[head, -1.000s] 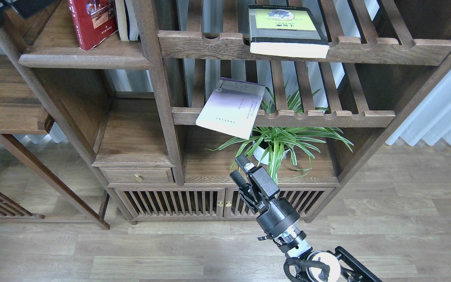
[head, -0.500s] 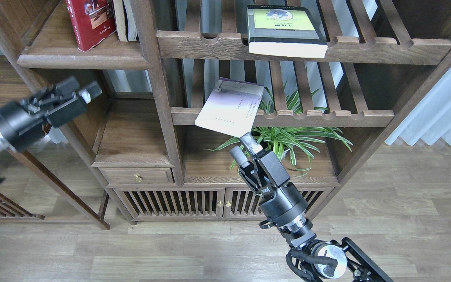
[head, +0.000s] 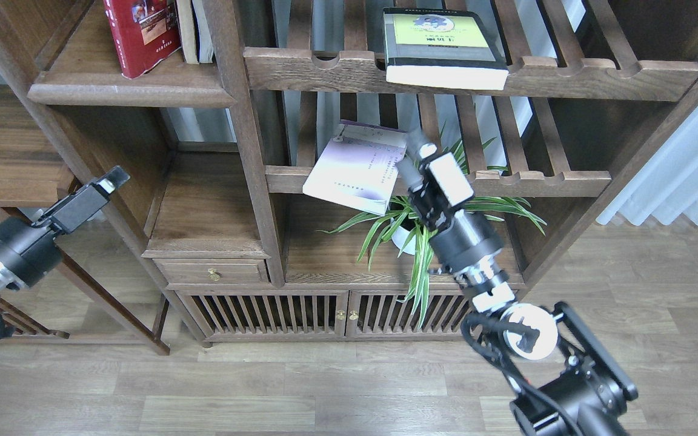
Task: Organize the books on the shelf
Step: 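Raise the right gripper to the green-covered book on the top shelf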
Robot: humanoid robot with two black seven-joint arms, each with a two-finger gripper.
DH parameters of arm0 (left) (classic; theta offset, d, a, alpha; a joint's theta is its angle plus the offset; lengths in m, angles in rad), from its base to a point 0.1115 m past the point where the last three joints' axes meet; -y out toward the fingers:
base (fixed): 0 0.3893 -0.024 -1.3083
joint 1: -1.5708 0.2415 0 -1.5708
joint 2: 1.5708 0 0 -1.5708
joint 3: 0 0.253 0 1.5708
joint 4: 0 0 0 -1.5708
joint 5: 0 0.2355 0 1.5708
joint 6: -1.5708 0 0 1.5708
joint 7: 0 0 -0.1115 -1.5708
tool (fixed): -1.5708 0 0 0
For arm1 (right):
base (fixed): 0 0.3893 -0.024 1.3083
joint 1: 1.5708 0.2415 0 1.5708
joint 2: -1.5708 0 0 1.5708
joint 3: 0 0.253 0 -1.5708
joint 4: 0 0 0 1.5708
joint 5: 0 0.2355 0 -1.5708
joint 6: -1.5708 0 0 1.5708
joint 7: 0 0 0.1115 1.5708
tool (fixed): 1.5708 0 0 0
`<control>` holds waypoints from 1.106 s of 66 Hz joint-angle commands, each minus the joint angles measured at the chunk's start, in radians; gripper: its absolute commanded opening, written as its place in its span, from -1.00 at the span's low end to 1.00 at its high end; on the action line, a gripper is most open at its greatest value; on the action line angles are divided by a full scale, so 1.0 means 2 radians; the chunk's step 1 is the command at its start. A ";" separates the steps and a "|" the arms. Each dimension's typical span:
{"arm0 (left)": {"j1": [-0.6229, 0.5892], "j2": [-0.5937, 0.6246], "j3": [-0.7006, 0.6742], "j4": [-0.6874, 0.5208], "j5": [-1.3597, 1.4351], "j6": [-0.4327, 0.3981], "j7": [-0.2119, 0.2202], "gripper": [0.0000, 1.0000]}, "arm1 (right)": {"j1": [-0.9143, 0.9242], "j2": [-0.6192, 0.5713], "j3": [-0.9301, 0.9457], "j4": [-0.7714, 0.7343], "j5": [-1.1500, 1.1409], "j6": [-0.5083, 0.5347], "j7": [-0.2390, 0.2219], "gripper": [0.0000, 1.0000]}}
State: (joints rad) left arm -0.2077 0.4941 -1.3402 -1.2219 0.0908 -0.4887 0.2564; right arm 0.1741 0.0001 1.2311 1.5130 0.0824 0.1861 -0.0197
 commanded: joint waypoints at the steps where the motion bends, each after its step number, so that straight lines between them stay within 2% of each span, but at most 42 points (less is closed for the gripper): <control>1: 0.000 -0.001 0.000 0.006 -0.004 0.000 0.000 1.00 | 0.023 0.000 0.001 0.001 -0.001 -0.021 0.001 0.99; 26: 0.000 -0.004 -0.001 0.007 -0.005 0.000 0.001 1.00 | 0.080 0.000 0.032 -0.012 0.000 -0.072 0.001 0.99; 39: 0.000 -0.005 -0.005 0.007 -0.005 0.000 0.001 1.00 | 0.091 0.000 0.038 -0.012 0.001 -0.124 0.001 0.93; 48: 0.000 -0.005 -0.007 0.007 -0.005 0.000 0.001 1.00 | 0.092 0.000 0.049 -0.013 0.003 -0.130 0.010 0.69; 57: -0.001 -0.006 -0.007 0.011 -0.005 0.000 0.001 1.00 | 0.092 0.000 0.050 -0.014 0.003 -0.131 0.053 0.39; 60: -0.001 -0.007 -0.007 0.011 -0.005 0.000 0.001 1.00 | 0.092 0.000 0.050 -0.014 0.003 -0.131 0.059 0.33; 70: -0.001 -0.009 -0.007 0.011 -0.005 0.000 0.002 1.00 | 0.092 0.000 0.051 -0.015 0.003 -0.131 0.061 0.04; 73: -0.001 -0.009 -0.007 0.011 -0.005 0.000 0.002 1.00 | 0.091 0.000 0.051 -0.015 0.004 -0.130 0.061 -0.14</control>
State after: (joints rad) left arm -0.2100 0.4777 -1.3546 -1.1997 0.0797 -0.4887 0.2602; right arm 0.3574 0.0000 1.3324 1.4834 0.0889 -0.0752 0.1005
